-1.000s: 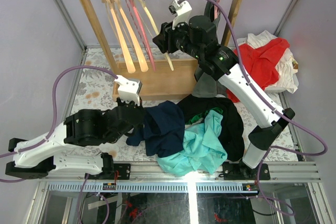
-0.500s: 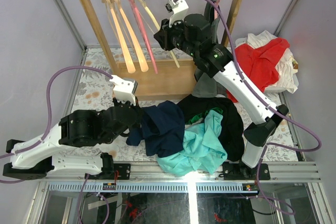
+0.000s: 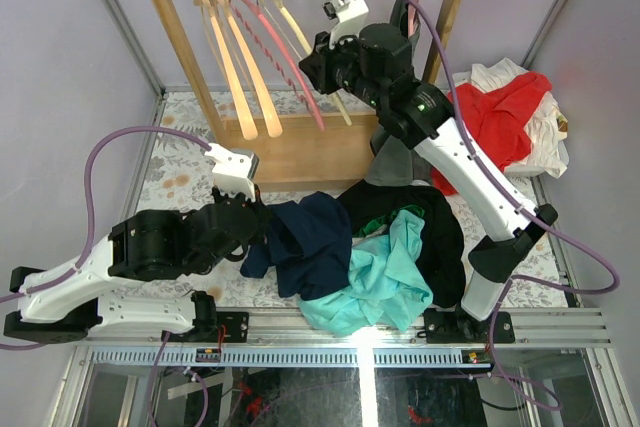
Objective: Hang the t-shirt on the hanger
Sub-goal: Pick up the hanger from the clothesline.
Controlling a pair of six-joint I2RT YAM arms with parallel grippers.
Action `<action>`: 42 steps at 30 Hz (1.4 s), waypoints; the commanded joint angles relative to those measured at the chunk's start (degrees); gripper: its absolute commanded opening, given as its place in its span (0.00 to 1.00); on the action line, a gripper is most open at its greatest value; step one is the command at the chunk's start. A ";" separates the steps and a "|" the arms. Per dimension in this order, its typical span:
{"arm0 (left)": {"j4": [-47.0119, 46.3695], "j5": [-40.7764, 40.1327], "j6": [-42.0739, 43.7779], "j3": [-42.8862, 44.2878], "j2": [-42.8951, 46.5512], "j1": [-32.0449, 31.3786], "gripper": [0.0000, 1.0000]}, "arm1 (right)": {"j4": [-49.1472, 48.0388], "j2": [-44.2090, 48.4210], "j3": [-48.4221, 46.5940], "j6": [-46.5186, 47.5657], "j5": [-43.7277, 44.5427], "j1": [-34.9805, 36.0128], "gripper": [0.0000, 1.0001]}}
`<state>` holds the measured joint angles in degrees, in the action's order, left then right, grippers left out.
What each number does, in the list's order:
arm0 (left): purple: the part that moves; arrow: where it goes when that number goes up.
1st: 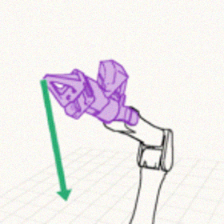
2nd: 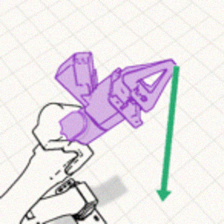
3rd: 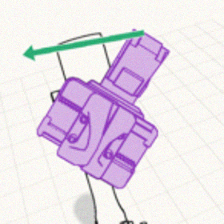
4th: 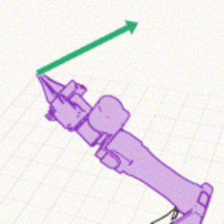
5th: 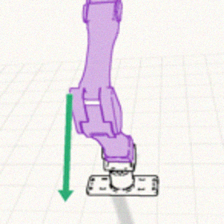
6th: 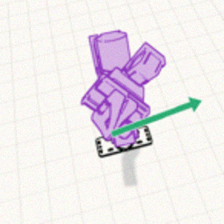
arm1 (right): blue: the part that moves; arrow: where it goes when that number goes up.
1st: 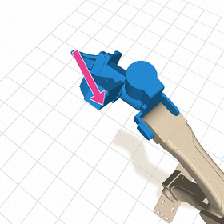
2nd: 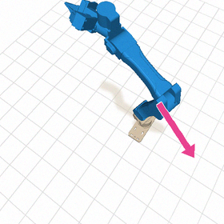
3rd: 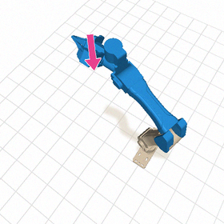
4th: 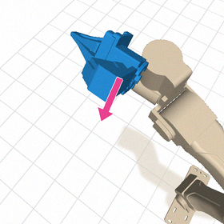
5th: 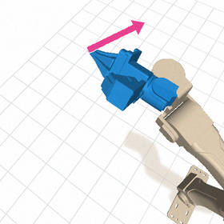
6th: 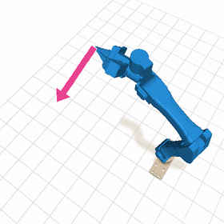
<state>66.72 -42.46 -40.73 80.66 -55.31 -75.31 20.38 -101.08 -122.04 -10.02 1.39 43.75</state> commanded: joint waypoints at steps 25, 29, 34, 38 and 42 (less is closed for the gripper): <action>-1.48 -2.04 -0.69 0.36 -2.59 0.30 0.00 | 7.96 33.55 21.33 -0.44 -1.95 0.18 0.00; -1.85 -1.93 -0.78 0.23 -4.56 0.35 0.00 | 12.43 41.44 25.68 -1.95 -4.84 0.09 0.00; -2.34 -2.91 -1.54 -0.80 -5.17 0.44 0.00 | 19.27 55.36 32.76 -6.08 -11.35 0.15 0.00; -2.16 -3.74 -1.58 -1.01 -5.18 1.27 0.00 | 28.25 64.05 33.40 -10.57 -16.79 0.12 0.00; -2.81 -3.68 -0.98 -0.70 -5.62 1.98 0.00 | 33.81 70.10 34.09 -15.25 -24.36 0.17 0.00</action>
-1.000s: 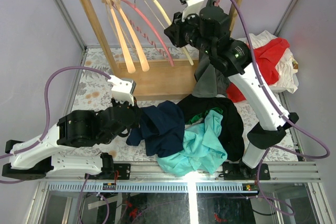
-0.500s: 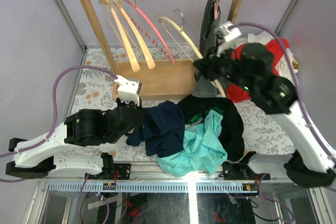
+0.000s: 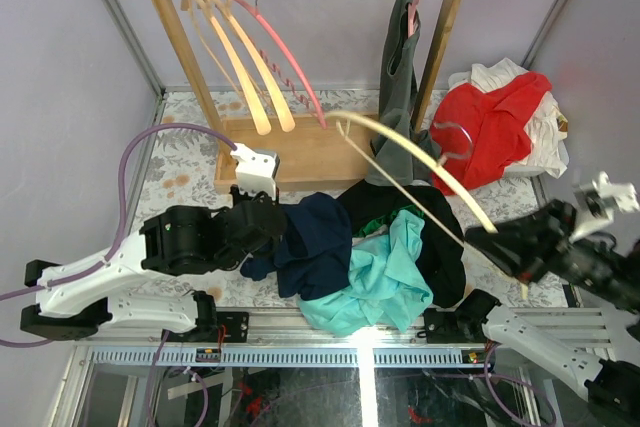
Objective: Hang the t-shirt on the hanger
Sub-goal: Pick up the hanger from the clothesline, then place the T-shirt on the hanger.
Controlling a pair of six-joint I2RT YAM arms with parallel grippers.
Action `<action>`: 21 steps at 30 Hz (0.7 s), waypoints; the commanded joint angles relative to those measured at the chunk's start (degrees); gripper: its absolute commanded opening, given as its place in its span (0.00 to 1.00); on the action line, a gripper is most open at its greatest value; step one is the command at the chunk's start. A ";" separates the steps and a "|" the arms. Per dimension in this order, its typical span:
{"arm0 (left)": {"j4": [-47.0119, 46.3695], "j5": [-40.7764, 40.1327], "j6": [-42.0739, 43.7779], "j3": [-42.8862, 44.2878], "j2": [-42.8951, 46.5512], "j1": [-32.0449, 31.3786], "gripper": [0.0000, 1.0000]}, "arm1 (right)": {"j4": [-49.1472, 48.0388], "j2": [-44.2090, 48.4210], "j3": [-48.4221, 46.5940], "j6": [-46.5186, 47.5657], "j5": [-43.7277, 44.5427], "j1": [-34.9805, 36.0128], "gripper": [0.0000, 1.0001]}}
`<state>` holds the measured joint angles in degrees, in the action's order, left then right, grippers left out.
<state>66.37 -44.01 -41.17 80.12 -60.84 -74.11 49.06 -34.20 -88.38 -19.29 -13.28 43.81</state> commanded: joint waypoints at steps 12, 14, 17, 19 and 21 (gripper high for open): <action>-2.38 -3.58 -0.45 1.80 0.40 0.98 0.00 | 2.73 8.03 8.21 -12.91 -22.68 0.04 0.00; -2.19 -3.78 -0.24 2.54 0.47 1.01 0.00 | 1.56 8.18 10.69 -13.22 -23.06 0.01 0.00; -2.11 -3.72 0.01 3.54 0.41 1.03 0.00 | 0.53 8.52 13.36 -13.32 -22.81 0.04 0.00; -2.12 -3.71 0.27 4.02 0.22 1.01 0.00 | -0.16 8.74 14.93 -13.43 -22.84 0.02 0.00; -2.30 -3.59 0.56 4.39 0.08 1.05 0.00 | -0.54 8.87 16.06 -13.51 -22.72 -0.01 0.00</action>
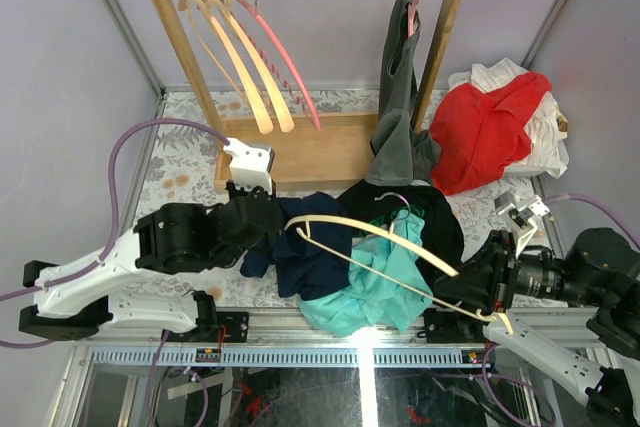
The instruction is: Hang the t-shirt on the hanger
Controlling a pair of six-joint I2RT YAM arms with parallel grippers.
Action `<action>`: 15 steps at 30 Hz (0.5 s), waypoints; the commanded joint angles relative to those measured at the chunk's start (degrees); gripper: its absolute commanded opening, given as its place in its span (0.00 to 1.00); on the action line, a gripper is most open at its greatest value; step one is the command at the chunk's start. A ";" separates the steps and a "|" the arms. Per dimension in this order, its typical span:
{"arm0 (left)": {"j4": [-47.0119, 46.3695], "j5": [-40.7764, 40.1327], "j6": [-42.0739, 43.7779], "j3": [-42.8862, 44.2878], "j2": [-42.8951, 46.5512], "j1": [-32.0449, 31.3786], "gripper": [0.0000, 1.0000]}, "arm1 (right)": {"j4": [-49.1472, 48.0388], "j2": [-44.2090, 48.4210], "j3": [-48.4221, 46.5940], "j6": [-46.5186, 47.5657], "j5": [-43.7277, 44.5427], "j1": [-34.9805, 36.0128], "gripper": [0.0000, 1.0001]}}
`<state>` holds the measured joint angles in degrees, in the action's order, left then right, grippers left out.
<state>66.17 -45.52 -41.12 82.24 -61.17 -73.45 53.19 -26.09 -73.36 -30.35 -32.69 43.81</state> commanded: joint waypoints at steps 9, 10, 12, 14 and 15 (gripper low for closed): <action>-5.99 1.76 5.40 7.08 -1.88 0.41 0.00 | -10.98 -0.14 6.08 -3.20 -4.49 0.04 0.00; -6.35 2.31 6.04 8.12 -2.67 0.37 0.00 | -12.05 -0.67 6.55 -3.18 -4.82 0.00 0.00; -7.31 3.79 7.49 10.33 -4.33 0.34 0.00 | -14.39 -1.80 7.56 -3.19 -5.44 -0.02 0.00; -8.09 5.13 8.90 12.66 -5.75 0.36 0.00 | -16.67 -2.97 8.47 -3.13 -6.42 0.04 0.00; -8.32 5.70 9.54 13.82 -6.38 0.35 0.00 | -17.73 -3.45 8.79 -3.02 -6.76 0.05 0.00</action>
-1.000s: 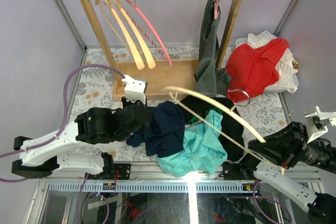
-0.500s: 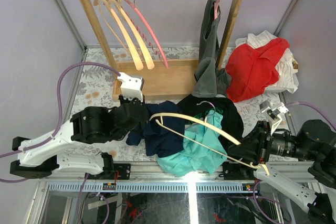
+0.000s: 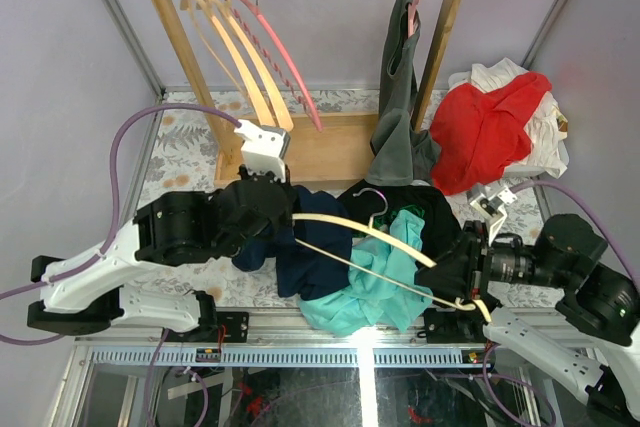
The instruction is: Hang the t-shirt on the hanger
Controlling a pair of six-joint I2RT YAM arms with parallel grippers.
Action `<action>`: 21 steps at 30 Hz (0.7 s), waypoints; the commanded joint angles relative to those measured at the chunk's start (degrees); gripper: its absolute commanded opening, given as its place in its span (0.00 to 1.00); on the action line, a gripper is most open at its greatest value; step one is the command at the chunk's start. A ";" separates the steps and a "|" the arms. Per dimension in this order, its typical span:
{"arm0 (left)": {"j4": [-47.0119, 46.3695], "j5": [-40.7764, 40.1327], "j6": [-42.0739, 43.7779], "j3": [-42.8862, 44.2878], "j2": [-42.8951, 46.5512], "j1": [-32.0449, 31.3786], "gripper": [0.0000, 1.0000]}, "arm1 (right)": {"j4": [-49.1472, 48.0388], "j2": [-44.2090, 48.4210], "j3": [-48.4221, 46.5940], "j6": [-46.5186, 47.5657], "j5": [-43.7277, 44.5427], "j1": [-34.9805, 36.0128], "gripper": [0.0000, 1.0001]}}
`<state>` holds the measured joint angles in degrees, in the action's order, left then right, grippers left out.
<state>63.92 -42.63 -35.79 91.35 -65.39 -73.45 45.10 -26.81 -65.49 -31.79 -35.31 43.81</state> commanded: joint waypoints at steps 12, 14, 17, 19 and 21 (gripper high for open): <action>-9.58 10.07 9.86 17.04 -5.68 -0.95 0.00 | -22.54 -1.66 6.99 -1.63 3.98 0.04 0.00; -8.66 9.48 10.16 18.36 -5.30 -1.08 0.00 | -21.08 0.10 6.33 -0.57 7.20 0.04 0.00; -7.49 8.74 10.57 20.33 -4.61 -1.00 0.00 | -19.05 2.27 4.61 0.70 9.94 0.01 0.00; -7.44 9.63 11.06 21.60 -4.38 -1.08 0.00 | -18.18 2.98 3.49 1.75 11.05 0.07 0.00; -7.38 10.67 11.64 23.25 -4.78 -1.00 0.00 | -18.31 3.45 2.66 2.43 11.29 0.04 0.00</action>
<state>60.05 -34.06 -26.70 110.65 -71.00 -74.22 30.68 -24.45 -58.96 -31.64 -28.27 43.83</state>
